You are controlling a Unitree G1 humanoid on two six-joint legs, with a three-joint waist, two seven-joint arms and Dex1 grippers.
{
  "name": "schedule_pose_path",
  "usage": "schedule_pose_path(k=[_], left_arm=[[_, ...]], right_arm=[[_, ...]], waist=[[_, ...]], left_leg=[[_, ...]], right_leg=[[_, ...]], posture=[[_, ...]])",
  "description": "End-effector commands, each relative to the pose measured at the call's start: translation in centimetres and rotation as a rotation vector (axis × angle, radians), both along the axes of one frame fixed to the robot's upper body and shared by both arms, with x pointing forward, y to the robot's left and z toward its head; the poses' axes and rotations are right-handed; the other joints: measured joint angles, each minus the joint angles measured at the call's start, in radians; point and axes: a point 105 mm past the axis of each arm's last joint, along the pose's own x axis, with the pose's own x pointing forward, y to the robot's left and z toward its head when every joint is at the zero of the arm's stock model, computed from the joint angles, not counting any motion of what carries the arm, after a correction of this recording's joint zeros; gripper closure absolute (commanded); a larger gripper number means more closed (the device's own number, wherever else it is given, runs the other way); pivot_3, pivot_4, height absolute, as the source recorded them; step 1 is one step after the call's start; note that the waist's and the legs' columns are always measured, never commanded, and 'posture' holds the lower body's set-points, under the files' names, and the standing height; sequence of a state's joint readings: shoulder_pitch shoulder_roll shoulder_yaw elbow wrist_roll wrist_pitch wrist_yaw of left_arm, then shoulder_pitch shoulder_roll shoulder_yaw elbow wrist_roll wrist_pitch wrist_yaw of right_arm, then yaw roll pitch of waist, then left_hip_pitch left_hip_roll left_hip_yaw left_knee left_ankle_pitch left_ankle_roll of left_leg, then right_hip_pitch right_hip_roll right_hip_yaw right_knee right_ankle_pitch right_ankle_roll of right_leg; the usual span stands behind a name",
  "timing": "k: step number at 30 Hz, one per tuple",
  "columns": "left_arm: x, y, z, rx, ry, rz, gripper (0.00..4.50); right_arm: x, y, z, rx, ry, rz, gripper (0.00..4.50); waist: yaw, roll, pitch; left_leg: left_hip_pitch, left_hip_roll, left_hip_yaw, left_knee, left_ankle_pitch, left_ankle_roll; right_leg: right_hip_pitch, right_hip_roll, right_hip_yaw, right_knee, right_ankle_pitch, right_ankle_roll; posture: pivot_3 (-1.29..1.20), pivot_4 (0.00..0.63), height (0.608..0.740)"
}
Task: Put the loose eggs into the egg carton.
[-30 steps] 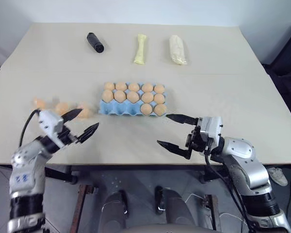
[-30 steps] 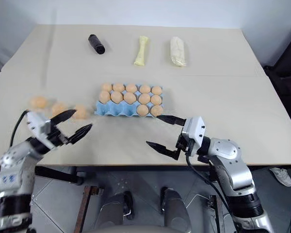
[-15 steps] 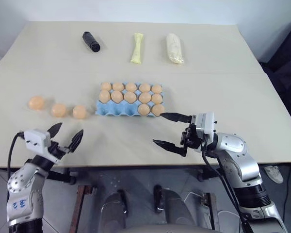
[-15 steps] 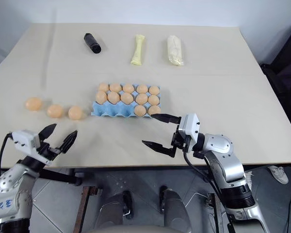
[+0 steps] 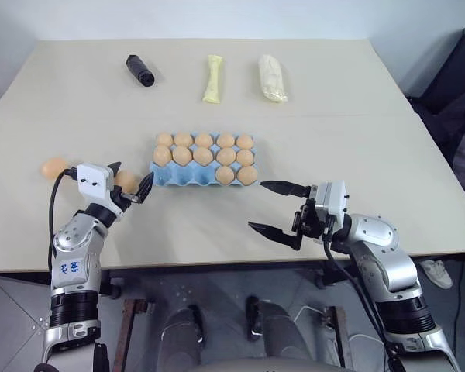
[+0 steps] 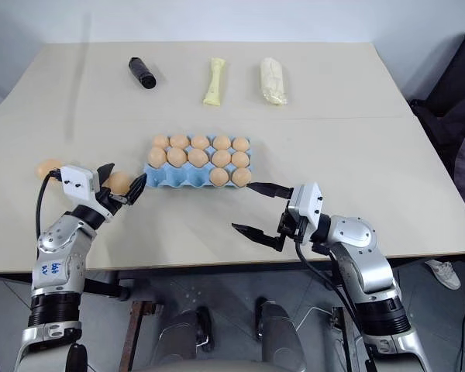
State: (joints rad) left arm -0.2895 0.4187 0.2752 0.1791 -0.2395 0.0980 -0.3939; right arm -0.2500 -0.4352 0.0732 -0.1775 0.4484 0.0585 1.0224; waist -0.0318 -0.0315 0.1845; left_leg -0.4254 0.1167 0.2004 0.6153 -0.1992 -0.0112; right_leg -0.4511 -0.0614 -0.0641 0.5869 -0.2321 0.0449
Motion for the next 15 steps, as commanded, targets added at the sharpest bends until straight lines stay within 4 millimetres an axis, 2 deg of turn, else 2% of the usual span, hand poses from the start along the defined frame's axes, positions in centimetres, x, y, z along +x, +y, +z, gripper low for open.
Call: schedule_pose_path(k=[1,7,11,15], left_arm=[[0.0,0.6,-0.1,-0.016,0.005,0.045,0.89],[-0.4,1.3,-0.5,-0.051,0.029,0.058,2.69],[-0.3,1.2,0.1,-0.067,0.01,0.034,2.69],[-1.1,-2.0,5.0,-0.093,-0.206,-0.2,2.69]], right_arm=[[-0.1,-0.5,1.0,0.01,-0.052,-0.023,0.0],[-0.1,-0.6,0.9,0.014,-0.051,-0.033,0.0],[0.0,-0.5,0.9,0.018,-0.052,-0.035,0.0],[0.0,-0.5,0.9,0.02,-0.053,-0.041,0.0]], waist=[[-0.001,0.0,0.0],[-0.004,0.0,0.0],[-0.003,0.0,0.0],[-0.002,0.0,0.0]], left_leg=[[0.001,0.0,-0.001,0.0,0.0,0.0],[0.002,0.0,-0.001,0.0,0.0,0.0],[0.002,0.0,0.0,0.0,0.0,0.0],[0.001,0.0,0.0,-0.001,0.0,0.0]], right_leg=[[0.001,0.0,0.001,0.0,0.0,0.0],[0.003,0.001,0.002,-0.005,0.0,-0.002],[0.003,0.001,0.002,-0.007,0.0,-0.002],[0.002,0.001,0.002,-0.007,0.0,-0.002]], posture=[[0.0,0.15,0.74],[0.0,0.15,0.74],[0.0,0.15,0.74],[0.0,0.15,0.74]])
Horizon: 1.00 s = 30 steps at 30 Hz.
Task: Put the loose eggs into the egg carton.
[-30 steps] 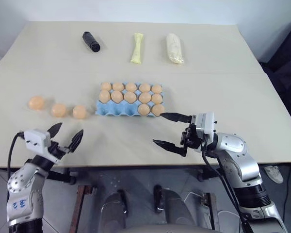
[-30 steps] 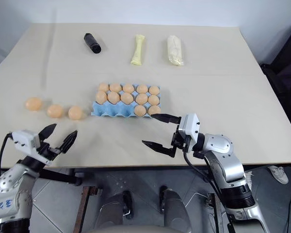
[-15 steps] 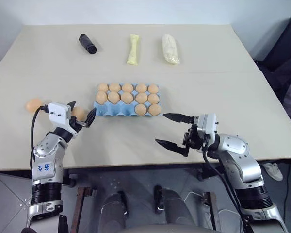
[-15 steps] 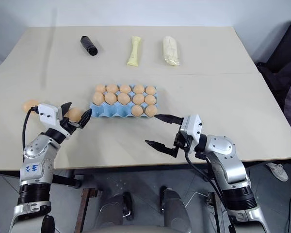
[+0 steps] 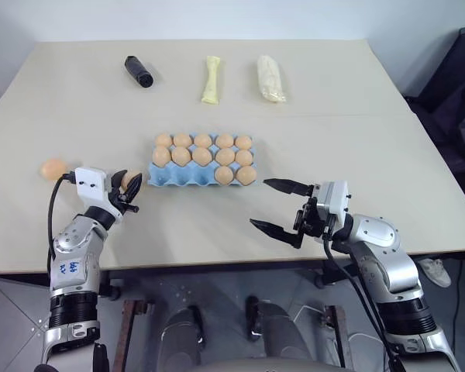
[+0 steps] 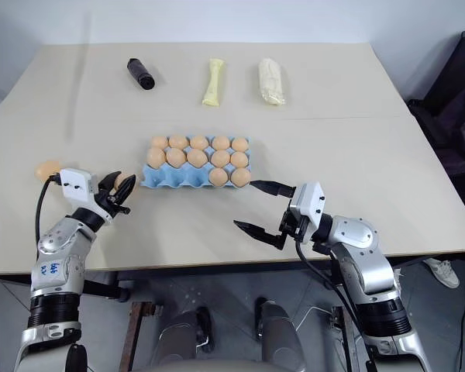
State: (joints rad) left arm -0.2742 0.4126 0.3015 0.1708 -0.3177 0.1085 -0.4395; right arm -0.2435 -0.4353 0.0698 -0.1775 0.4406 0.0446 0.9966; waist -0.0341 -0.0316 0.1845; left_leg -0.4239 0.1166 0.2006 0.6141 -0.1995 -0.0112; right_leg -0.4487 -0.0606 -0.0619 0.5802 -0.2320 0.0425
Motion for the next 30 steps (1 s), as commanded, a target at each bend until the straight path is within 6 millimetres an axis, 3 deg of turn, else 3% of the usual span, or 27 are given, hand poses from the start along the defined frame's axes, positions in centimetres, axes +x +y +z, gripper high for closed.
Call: schedule_pose_path(k=[1,7,13,19,22,28,30], left_arm=[[-0.7,-3.1,5.3,0.012,-0.212,-0.218,2.69],[-0.6,-9.3,6.1,0.16,-0.247,-0.558,2.69],[2.1,-13.4,4.1,0.198,-0.162,-0.673,2.69],[4.0,-12.7,5.3,0.196,-0.195,-0.628,2.69],[3.5,-12.1,5.6,0.195,-0.208,-0.656,2.05],[1.8,-10.2,5.0,0.199,-0.186,-0.672,0.14],[1.5,-9.1,5.0,0.213,-0.18,-0.633,0.03]], right_arm=[[-0.2,-0.3,0.9,0.014,-0.044,-0.011,0.0],[0.1,-1.0,1.1,0.015,-0.05,-0.049,0.0],[0.1,-2.2,1.5,0.027,-0.063,-0.133,0.0],[-0.4,-2.6,1.6,0.035,-0.064,-0.168,0.0],[-0.5,-2.7,1.5,0.037,-0.062,-0.177,0.0],[-0.2,-2.4,1.4,0.044,-0.057,-0.17,0.0],[-0.1,-2.3,1.4,0.042,-0.055,-0.161,0.0]], waist=[[0.0,0.0,0.0],[0.005,0.0,0.0],[0.003,0.0,0.0],[-0.001,0.0,0.0],[-0.002,0.0,0.0],[-0.002,0.0,0.0],[0.0,0.0,0.0]], left_leg=[[0.0,0.0,0.001,0.0,0.0,0.0],[0.0,-0.001,0.004,0.0,0.0,0.0],[0.0,-0.002,0.001,0.0,0.0,0.0],[0.001,-0.002,-0.002,0.002,0.0,0.0],[0.002,-0.002,-0.003,0.002,-0.001,0.0],[0.002,-0.003,-0.002,0.002,-0.001,0.0],[0.001,-0.003,-0.001,0.002,-0.001,0.0]], right_leg=[[0.0,0.0,0.0,0.0,0.0,0.0],[0.001,0.0,0.0,-0.001,-0.002,-0.003],[0.002,-0.001,0.0,-0.002,-0.002,-0.002],[-0.001,0.0,-0.001,0.006,-0.001,0.004],[0.0,0.001,-0.001,0.006,-0.001,0.003],[0.0,0.0,0.0,0.006,-0.001,0.003],[0.0,0.0,0.0,0.007,-0.001,0.003]], posture=[[0.0,0.15,0.74],[0.0,0.15,0.74],[0.0,0.15,0.74],[0.0,0.15,0.74],[0.0,0.15,0.74],[0.0,0.15,0.74],[0.0,0.15,0.74]])
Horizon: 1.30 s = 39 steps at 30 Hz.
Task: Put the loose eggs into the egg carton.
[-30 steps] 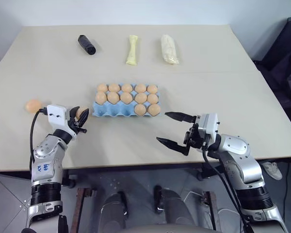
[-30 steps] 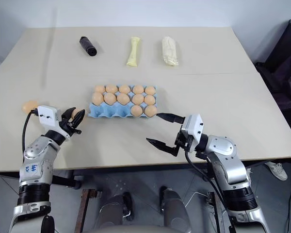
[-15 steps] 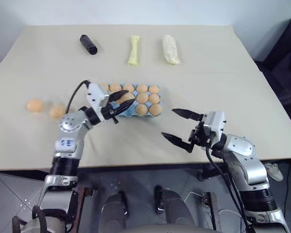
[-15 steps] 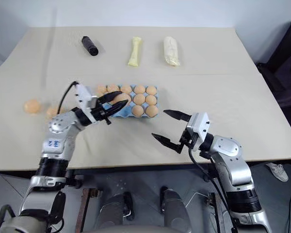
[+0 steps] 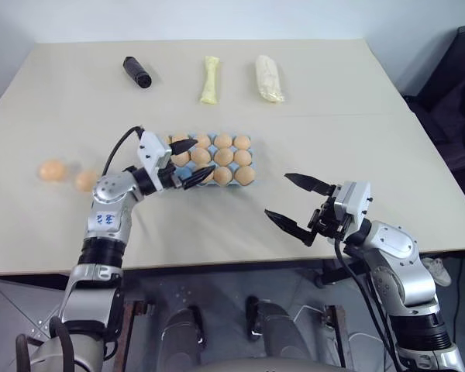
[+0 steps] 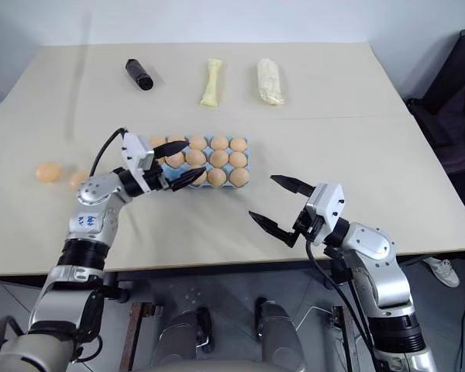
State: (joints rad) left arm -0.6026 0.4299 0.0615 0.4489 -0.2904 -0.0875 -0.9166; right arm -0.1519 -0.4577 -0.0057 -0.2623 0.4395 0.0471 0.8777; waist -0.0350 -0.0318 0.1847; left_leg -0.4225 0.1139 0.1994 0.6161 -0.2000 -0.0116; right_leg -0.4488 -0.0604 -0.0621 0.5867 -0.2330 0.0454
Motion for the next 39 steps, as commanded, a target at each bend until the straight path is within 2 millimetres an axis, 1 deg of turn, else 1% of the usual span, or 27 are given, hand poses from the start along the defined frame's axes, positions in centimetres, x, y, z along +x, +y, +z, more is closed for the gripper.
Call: schedule_pose_path(k=[1,4,5,6,7,9,11,12,14,16,17,20,21,22,23,24,25,26,27,28,29,30,33,35,37,39], left_arm=[[-0.7,2.0,1.7,-0.01,-0.063,0.051,0.03],[-1.2,5.0,2.0,-0.022,-0.072,0.155,0.03],[-1.6,6.1,1.9,-0.02,-0.075,0.19,0.03],[-2.1,7.2,1.8,-0.026,-0.077,0.23,0.03],[-2.8,8.9,1.7,-0.052,-0.078,0.3,0.03],[-4.1,11.2,1.3,-0.07,-0.087,0.41,0.03],[-5.4,12.9,0.6,-0.032,-0.12,0.518,0.03],[-6.2,13.7,0.1,-0.032,-0.119,0.574,0.03],[-7.3,14.3,-0.7,-0.032,-0.109,0.638,0.03],[-8.9,15.5,-2.3,-0.06,-0.086,0.752,0.03],[-9.4,16.0,-2.8,-0.064,-0.085,0.802,0.03],[-10.5,17.4,-3.8,-0.119,-0.056,0.929,0.03],[-10.9,18.2,-4.3,-0.175,-0.027,0.987,0.03],[-11.2,18.7,-4.5,-0.192,-0.026,1.034,0.03],[-11.4,18.9,-4.7,-0.203,-0.026,1.064,0.03],[-11.4,18.9,-4.8,-0.23,-0.018,1.076,0.03],[-11.1,18.6,-4.7,-0.242,-0.015,1.075,0.03],[-10.8,18.4,-4.7,-0.253,-0.01,1.073,0.03],[-10.5,18.3,-4.6,-0.255,-0.008,1.068,0.03],[-10.1,18.2,-4.3,-0.261,-0.009,1.062,0.03],[-9.8,18.2,-4.1,-0.267,-0.009,1.058,0.03],[-9.2,18.1,-3.8,-0.269,-0.009,1.045,0.03],[-7.1,18.0,-2.5,-0.254,-0.025,1.015,0.03],[-5.9,18.7,-2.0,-0.251,-0.021,1.053,0.03],[-4.9,19.2,-1.9,-0.256,-0.006,1.074,0.03],[-4.1,19.2,-2.1,-0.232,0.014,1.068,0.03]], right_arm=[[0.0,0.1,0.9,0.008,-0.038,0.016,0.0],[0.2,0.2,1.0,0.007,-0.037,0.031,0.0],[0.3,0.3,1.0,0.006,-0.036,0.037,0.0],[0.3,0.4,0.9,0.006,-0.035,0.047,0.0],[0.4,0.7,1.0,0.007,-0.033,0.063,0.0],[0.4,1.1,1.0,0.007,-0.032,0.09,0.0],[0.4,1.5,1.0,0.005,-0.032,0.115,0.0],[0.4,1.7,1.0,0.003,-0.031,0.129,0.0],[0.4,2.0,0.9,0.004,-0.029,0.148,0.0],[0.4,2.4,0.8,-0.002,-0.027,0.174,0.0],[0.4,2.5,0.8,-0.005,-0.026,0.183,0.0],[0.5,2.7,0.8,-0.012,-0.026,0.2,0.0],[0.6,2.7,0.8,-0.011,-0.027,0.203,0.0],[0.6,2.8,0.9,-0.011,-0.028,0.207,0.0],[0.7,2.8,0.9,-0.011,-0.028,0.21,0.0],[0.7,2.8,0.9,-0.011,-0.028,0.212,0.0],[0.7,2.9,0.9,-0.011,-0.028,0.215,0.0],[0.7,2.9,0.9,-0.011,-0.028,0.217,0.0],[0.7,3.0,0.9,-0.011,-0.028,0.219,0.0],[0.7,3.0,0.9,-0.012,-0.028,0.22,0.0],[0.7,3.0,0.9,-0.012,-0.028,0.221,0.0],[0.7,3.0,0.9,-0.013,-0.029,0.221,0.0],[0.6,2.9,0.7,-0.017,-0.026,0.217,0.0],[0.6,2.8,0.7,-0.018,-0.027,0.208,0.0],[0.6,2.7,0.7,-0.016,-0.029,0.199,0.0],[0.5,2.7,0.7,-0.015,-0.03,0.194,0.0]], waist=[[0.0,0.0,0.0],[-0.003,0.0,0.0],[-0.004,0.0,0.0],[-0.006,0.0,0.0],[-0.007,0.0,0.0],[-0.015,0.0,0.0],[-0.019,0.0,0.0],[-0.022,0.0,0.0],[-0.02,0.0,0.0],[-0.019,0.0,0.0],[-0.021,0.0,0.0],[-0.02,-0.001,0.0],[-0.021,0.0,0.0],[-0.023,0.003,-0.001],[-0.022,0.012,-0.006],[-0.015,0.011,-0.007],[-0.016,0.0,-0.008],[-0.015,-0.004,-0.007],[-0.008,-0.004,-0.008],[-0.006,-0.004,-0.008],[-0.005,-0.004,-0.008],[-0.005,-0.004,-0.008],[0.001,-0.005,-0.008],[0.002,-0.005,-0.008],[0.003,-0.005,-0.008],[0.004,-0.005,-0.008]], left_leg=[[0.0,0.0,0.0,0.0,0.0,0.0],[0.0,0.0,0.0,0.001,0.0,0.0],[0.0,0.0,0.0,0.001,0.0,0.0],[0.001,0.0,0.0,0.001,0.0,0.0],[0.001,0.001,0.0,0.0,0.0,0.0],[0.001,0.001,-0.001,0.0,0.0,0.0],[0.001,0.001,-0.001,0.0,0.0,0.0],[0.001,0.001,-0.001,0.0,0.0,-0.001],[0.001,0.002,0.0,0.0,-0.001,-0.001],[0.001,0.002,0.0,0.0,-0.001,-0.001],[0.001,0.001,0.0,0.0,-0.001,-0.001],[-0.001,0.003,0.0,0.0,-0.001,0.0],[-0.002,0.004,-0.001,-0.001,-0.001,-0.001],[-0.003,0.005,-0.003,-0.002,-0.001,-0.001],[-0.008,0.009,-0.007,-0.004,-0.001,0.0],[-0.02,0.022,-0.011,-0.007,-0.001,0.0],[-0.019,0.027,-0.005,-0.012,0.003,0.002],[-0.004,0.017,0.007,-0.01,0.001,0.0],[0.003,0.005,0.009,-0.003,-0.005,-0.005],[0.002,0.0,-0.003,0.001,-0.009,-0.008],[0.001,-0.004,-0.02,0.002,-0.01,-0.009],[0.001,-0.008,-0.028,0.002,-0.011,-0.009],[0.001,-0.008,-0.028,0.002,-0.011,-0.009],[0.001,-0.009,-0.027,0.002,-0.011,-0.009],[0.002,-0.009,-0.027,0.002,-0.011,-0.008],[0.003,-0.009,-0.026,0.002,-0.011,-0.008]], right_leg=[[0.0,0.0,0.0,0.0,0.0,0.0],[0.0,0.0,0.0,0.0,-0.002,-0.003],[0.0,0.0,0.001,0.001,-0.004,-0.008],[0.0,0.0,0.001,0.001,-0.005,-0.008],[0.0,0.0,0.001,0.001,-0.005,-0.008],[-0.001,-0.001,0.001,0.002,-0.005,-0.008],[-0.001,-0.001,0.001,0.002,-0.005,-0.008],[-0.001,-0.001,0.001,0.002,-0.005,-0.008],[-0.002,-0.002,0.002,0.002,-0.005,-0.009],[-0.003,-0.002,0.001,0.002,-0.005,-0.009],[-0.003,-0.002,0.002,0.001,-0.005,-0.009],[-0.001,0.0,0.002,-0.006,-0.002,-0.009],[-0.001,0.002,0.0,-0.011,0.0,-0.009],[0.0,0.005,0.0,-0.018,0.004,-0.008],[0.003,0.014,0.0,-0.034,0.014,-0.008],[0.007,0.024,-0.003,-0.053,0.028,-0.01],[0.004,0.015,-0.007,-0.041,0.028,-0.015],[-0.002,-0.001,-0.003,-0.016,0.008,-0.013],[-0.003,-0.002,-0.002,-0.008,-0.006,-0.013],[-0.004,-0.003,-0.003,-0.005,-0.007,-0.015],[-0.003,-0.002,-0.004,-0.005,-0.007,-0.016],[-0.002,-0.001,-0.005,-0.005,-0.008,-0.016],[-0.001,0.002,-0.007,-0.005,-0.007,-0.015],[0.0,0.003,-0.007,-0.004,-0.006,-0.014],[-0.001,0.002,-0.007,-0.002,-0.006,-0.013],[-0.001,0.002,-0.007,-0.001,-0.003,-0.009]], posture=[[0.0,0.15,0.74],[0.0,0.15,0.74],[0.0,0.15,0.74],[0.0,0.15,0.74],[0.0,0.15,0.74],[0.0,0.15,0.74],[0.0,0.15,0.74],[0.0,0.15,0.74],[0.0,0.15,0.74],[0.0,0.15,0.74],[0.0,0.15,0.74],[0.0,0.15,0.74],[0.0,0.15,0.74],[0.0,0.15,0.74],[0.0,0.15,0.74],[0.0,0.15,0.74],[0.0,0.15,0.74],[0.0,0.15,0.74],[0.0,0.15,0.74],[0.0,0.15,0.74],[0.0,0.15,0.74],[0.0,0.15,0.74],[0.0,0.15,0.74],[0.0,0.15,0.74],[0.0,0.15,0.74],[0.0,0.15,0.74]])
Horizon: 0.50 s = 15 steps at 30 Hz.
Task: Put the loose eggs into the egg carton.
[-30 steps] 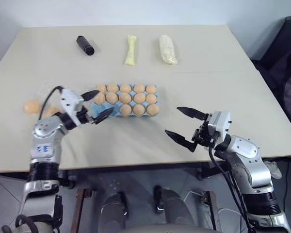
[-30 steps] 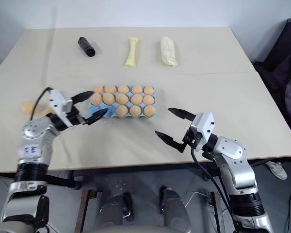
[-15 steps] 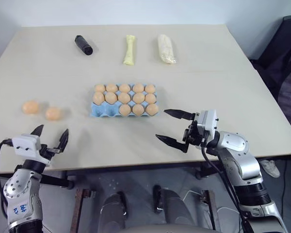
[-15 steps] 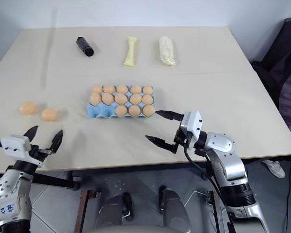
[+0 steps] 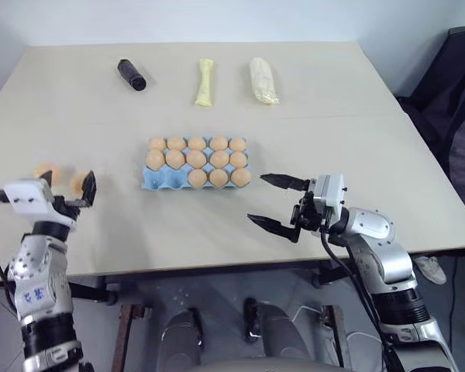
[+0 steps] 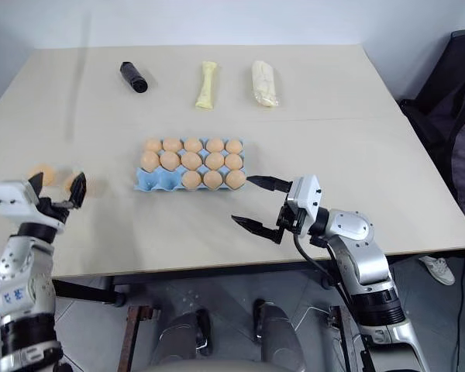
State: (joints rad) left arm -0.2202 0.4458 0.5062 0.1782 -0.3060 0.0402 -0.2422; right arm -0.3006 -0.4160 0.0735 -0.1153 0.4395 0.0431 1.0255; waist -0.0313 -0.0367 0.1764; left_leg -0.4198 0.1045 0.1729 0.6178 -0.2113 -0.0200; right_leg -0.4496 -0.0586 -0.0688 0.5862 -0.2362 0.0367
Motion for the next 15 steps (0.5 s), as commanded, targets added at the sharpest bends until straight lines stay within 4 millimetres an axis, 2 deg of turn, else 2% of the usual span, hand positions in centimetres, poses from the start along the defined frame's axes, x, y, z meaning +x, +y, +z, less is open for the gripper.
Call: schedule_pose_path(k=[1,6,8,11,15], left_arm=[[0.8,0.5,-0.7,0.024,0.053,0.01,0.03],[1.4,0.2,-2.6,-0.006,0.154,-0.023,0.03],[1.6,0.2,-2.8,-0.011,0.164,-0.026,0.03],[1.8,0.1,-2.7,-0.016,0.161,-0.036,0.63],[2.0,-0.8,-1.9,-0.023,0.119,-0.096,1.83]], right_arm=[[-0.4,-0.1,0.9,0.013,-0.047,-0.007,0.0],[-0.5,-0.4,0.9,0.017,-0.051,-0.032,0.0],[-0.5,-0.4,0.9,0.017,-0.051,-0.034,0.0],[-0.5,-0.4,0.8,0.019,-0.051,-0.04,0.0],[-0.5,-0.5,0.8,0.02,-0.048,-0.046,0.0]], waist=[[0.0,0.0,0.0],[0.002,0.0,0.0],[0.001,0.0,0.0],[0.001,0.0,0.0],[0.002,0.0,0.0]], left_leg=[[0.0,0.0,0.001,0.0,0.0,0.0],[-0.001,0.001,0.001,0.0,0.0,0.0],[0.0,0.001,0.001,0.0,0.0,-0.001],[0.0,0.001,0.001,0.0,0.0,-0.001],[0.0,0.001,0.001,0.0,0.0,-0.001]], right_leg=[[-0.001,0.0,0.0,0.001,0.0,0.0],[-0.004,-0.002,-0.001,0.007,0.001,0.002],[-0.005,-0.002,-0.001,0.007,0.001,0.002],[-0.005,-0.003,-0.002,0.007,0.001,0.001],[-0.005,-0.003,-0.002,0.007,0.001,0.001]], posture=[[0.0,0.15,0.74],[0.0,0.15,0.74],[0.0,0.15,0.74],[0.0,0.15,0.74],[0.0,0.15,0.74]])
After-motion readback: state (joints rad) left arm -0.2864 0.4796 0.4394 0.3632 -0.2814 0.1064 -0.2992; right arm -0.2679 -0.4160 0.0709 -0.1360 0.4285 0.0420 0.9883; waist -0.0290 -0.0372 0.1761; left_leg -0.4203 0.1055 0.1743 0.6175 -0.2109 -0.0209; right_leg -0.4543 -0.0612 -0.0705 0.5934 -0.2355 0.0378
